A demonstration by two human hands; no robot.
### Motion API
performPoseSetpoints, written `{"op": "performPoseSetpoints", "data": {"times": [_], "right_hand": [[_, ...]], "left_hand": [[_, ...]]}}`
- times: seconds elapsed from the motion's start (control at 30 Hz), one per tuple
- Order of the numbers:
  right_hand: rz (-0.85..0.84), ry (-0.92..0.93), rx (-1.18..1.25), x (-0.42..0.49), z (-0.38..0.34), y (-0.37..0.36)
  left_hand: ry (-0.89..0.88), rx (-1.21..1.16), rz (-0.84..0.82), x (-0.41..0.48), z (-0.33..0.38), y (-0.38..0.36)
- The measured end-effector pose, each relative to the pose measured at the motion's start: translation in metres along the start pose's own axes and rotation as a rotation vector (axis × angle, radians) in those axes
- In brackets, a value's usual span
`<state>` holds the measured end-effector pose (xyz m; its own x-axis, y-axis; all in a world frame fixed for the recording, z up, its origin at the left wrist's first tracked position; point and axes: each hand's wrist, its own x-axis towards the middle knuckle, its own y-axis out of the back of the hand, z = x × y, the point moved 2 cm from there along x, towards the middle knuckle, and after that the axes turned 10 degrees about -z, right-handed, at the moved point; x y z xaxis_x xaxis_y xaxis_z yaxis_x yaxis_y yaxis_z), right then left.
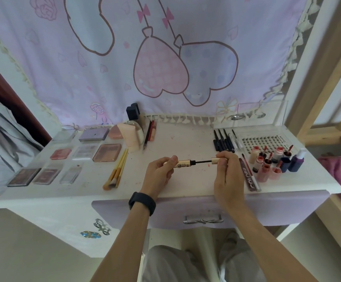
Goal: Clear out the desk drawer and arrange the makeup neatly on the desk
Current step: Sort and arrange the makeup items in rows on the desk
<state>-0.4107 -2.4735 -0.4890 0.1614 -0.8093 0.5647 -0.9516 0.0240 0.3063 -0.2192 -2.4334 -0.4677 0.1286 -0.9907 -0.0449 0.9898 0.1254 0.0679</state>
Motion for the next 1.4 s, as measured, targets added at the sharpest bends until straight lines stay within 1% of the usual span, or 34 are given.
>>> {"op": "performPoseSetpoints", "data": {"times": [0.2,0.47,0.53,0.6,0.7,0.8,0.9,0.97,1.07,1.13,1.27,1.33,1.4], "right_hand": [[0.013,-0.03,-0.002,-0.001,0.0,0.0],[0.045,-0.016,-0.01,-0.001,-0.001,-0.001],[0.092,-0.051,0.005,0.0,0.001,0.002],[0.102,-0.078,0.017,0.001,0.002,0.004],[0.07,-0.083,0.007,0.0,-0.001,0.004],[0.114,-0.12,0.064,-0.001,-0.003,0.006],[0.115,-0.19,0.126,-0.003,-0.004,0.008],[0.096,-0.223,0.157,-0.005,-0.004,0.008],[0.074,-0.232,0.143,-0.005,-0.005,0.007],[0.065,-0.236,0.107,-0.004,-0.005,0.005],[0.03,-0.253,0.0,0.0,-0.008,0.003],[0.003,-0.275,-0.027,0.002,-0.006,0.003],[-0.031,-0.303,-0.052,0.004,-0.003,0.003]], "left_hand": [[-0.012,-0.037,0.003,-0.003,0.002,0.002],[-0.029,-0.068,0.028,-0.004,0.003,0.002],[-0.038,-0.172,0.076,-0.004,0.002,0.007],[-0.052,-0.239,0.096,-0.004,0.0,0.015],[-0.074,-0.182,0.088,-0.004,-0.003,0.015],[-0.083,-0.183,0.14,-0.001,-0.006,0.013],[-0.09,-0.201,0.176,0.001,-0.007,0.014],[-0.074,-0.248,0.189,0.002,-0.008,0.015],[0.01,-0.291,0.163,0.005,-0.007,0.016],[0.074,-0.243,0.105,0.008,-0.003,0.014],[0.183,-0.001,0.003,0.023,0.01,0.003],[0.198,0.128,-0.025,0.035,0.016,-0.006],[0.171,0.343,-0.01,0.049,0.021,-0.015]]}}
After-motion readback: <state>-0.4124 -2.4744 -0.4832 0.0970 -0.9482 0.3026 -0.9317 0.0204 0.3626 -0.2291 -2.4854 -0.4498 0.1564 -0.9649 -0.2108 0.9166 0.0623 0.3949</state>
